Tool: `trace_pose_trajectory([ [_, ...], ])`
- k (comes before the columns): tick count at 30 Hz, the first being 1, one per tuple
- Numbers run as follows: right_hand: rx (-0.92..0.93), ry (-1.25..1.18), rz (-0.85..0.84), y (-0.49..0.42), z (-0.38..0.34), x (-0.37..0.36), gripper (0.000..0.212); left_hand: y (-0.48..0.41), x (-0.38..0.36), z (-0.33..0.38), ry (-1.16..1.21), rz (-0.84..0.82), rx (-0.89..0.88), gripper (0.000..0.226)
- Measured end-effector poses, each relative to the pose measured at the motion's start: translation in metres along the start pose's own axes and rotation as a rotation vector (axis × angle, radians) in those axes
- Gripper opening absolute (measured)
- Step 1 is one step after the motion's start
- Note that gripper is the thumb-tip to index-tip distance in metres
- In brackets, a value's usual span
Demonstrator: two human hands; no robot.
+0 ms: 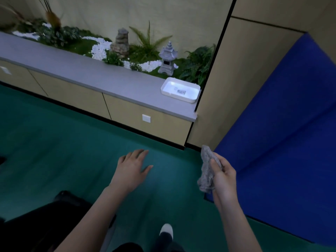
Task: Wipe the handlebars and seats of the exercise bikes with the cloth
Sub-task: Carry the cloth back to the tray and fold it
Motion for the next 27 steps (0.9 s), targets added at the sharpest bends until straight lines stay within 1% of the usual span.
trace_pose_trajectory([
  [3,0.010,0.003,-0.051,-0.040,-0.015,-0.007,0.019,-0.033,0.002,0.009,0.003,0.005,0.030,0.057],
  [7,-0.003,-0.002,-0.096,-0.082,-0.023,-0.020,0.019,-0.068,0.000,0.003,0.010,-0.029,0.080,0.054],
  [12,-0.008,-0.004,-0.096,-0.132,-0.034,-0.048,0.020,-0.115,0.005,-0.014,0.052,-0.008,0.132,0.051],
  [18,0.015,0.015,-0.126,-0.194,-0.043,-0.117,0.019,-0.196,0.016,-0.044,0.093,0.007,0.122,0.051],
  [23,0.055,0.061,-0.088,-0.247,-0.055,-0.187,0.024,-0.279,0.036,-0.079,0.148,0.014,0.093,0.051],
  [27,0.083,0.101,-0.066,-0.284,-0.058,-0.230,0.023,-0.338,0.050,-0.108,0.167,-0.003,0.064,0.049],
])
Point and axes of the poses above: each hand's wrist, its own y-axis away from the middle knuckle, its own x-axis out of the back of the hand, z = x × y, the point moved 3 cm from there along -y, towards the middle knuckle, and after that the axes turned 4 degrees about -y, right-handed, at the moved point
